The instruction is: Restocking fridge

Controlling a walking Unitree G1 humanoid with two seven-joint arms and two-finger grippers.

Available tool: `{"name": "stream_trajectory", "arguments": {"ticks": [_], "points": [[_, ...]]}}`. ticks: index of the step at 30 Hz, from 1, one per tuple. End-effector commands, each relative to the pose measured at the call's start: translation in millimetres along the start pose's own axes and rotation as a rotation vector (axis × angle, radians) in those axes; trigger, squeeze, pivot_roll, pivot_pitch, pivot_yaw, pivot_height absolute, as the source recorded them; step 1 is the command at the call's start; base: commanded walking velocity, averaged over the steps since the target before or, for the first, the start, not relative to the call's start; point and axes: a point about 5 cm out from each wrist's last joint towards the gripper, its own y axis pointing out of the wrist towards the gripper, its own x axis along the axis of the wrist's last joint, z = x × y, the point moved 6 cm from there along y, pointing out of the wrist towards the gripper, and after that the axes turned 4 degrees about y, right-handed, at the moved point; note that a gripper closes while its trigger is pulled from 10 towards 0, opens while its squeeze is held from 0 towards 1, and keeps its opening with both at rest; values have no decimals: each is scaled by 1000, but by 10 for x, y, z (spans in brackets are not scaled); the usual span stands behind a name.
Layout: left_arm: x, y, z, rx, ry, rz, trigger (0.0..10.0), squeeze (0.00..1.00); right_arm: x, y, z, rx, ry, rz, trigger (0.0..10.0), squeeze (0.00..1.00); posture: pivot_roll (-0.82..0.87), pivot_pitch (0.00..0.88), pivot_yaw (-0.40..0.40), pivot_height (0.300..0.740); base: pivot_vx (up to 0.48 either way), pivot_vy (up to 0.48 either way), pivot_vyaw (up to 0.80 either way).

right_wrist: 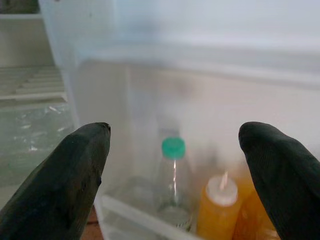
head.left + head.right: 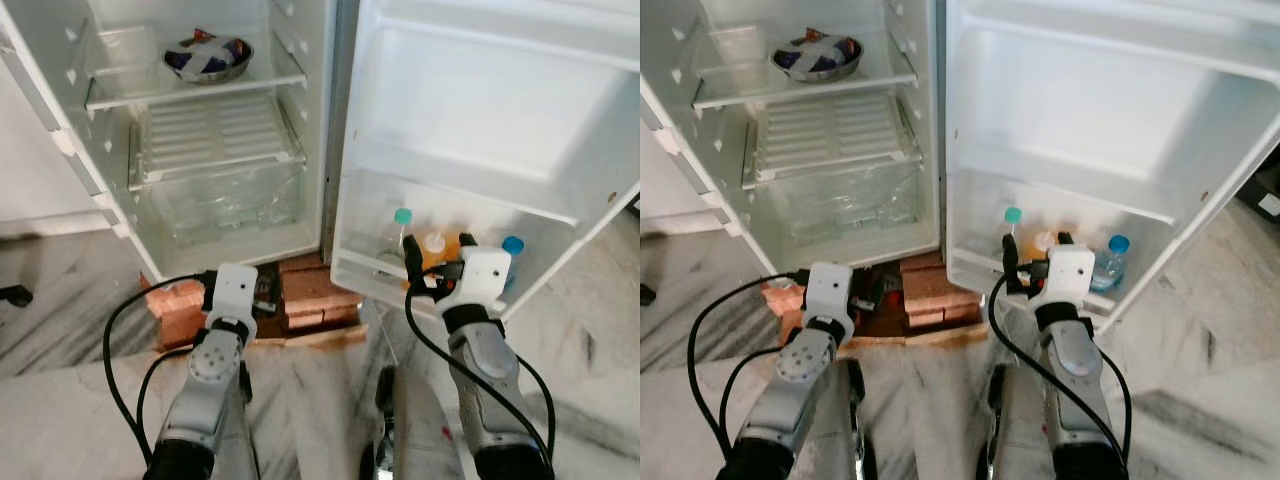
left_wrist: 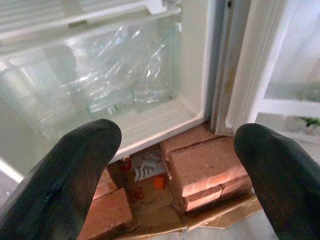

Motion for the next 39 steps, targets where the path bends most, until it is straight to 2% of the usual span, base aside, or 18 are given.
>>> {"name": "stream_trajectory", "arguments": {"ticks": [1,4,10,16,17,20,24,29,39], "points": [[-49,4,-35,-8,-4,14,10000,0,-30,-1,-59,-20,16,17,10000,0,104,28,-36,637,0,0,0],[-72,8,-61,-11,-9,22,10000,0,-71,-20,-106,-41,36,34,10000,0,103,22,-37,651,0,0,0],[-82,32,-89,-17,-3,32,10000,0,-102,-42,-69,-20,38,57,10000,0,101,22,-42,690,0,0,0],[-109,17,-87,-18,0,36,10000,0,-157,-238,-114,-7,35,92,10000,0,101,22,-42,723,0,0,0],[-146,-11,-69,-11,9,45,10000,0,-174,-355,-160,-7,26,107,10000,0,99,35,-45,738,0,0,0],[-167,-29,-48,-3,11,50,10000,0,-198,-426,-202,-14,21,119,10000,0,101,38,-44,740,0,0,0],[-169,-39,-36,0,12,49,10000,0,-207,-439,-212,-21,18,120,10000,0,101,40,-38,740,0,0,0],[-129,-11,-18,-6,25,38,10000,0,-166,-370,-128,-20,34,104,10000,0,105,41,-25,740,0,0,0],[-122,-27,-31,-17,44,40,10000,0,-254,-424,-46,-26,38,138,10000,0,124,58,-25,740,0,0,0]]}}
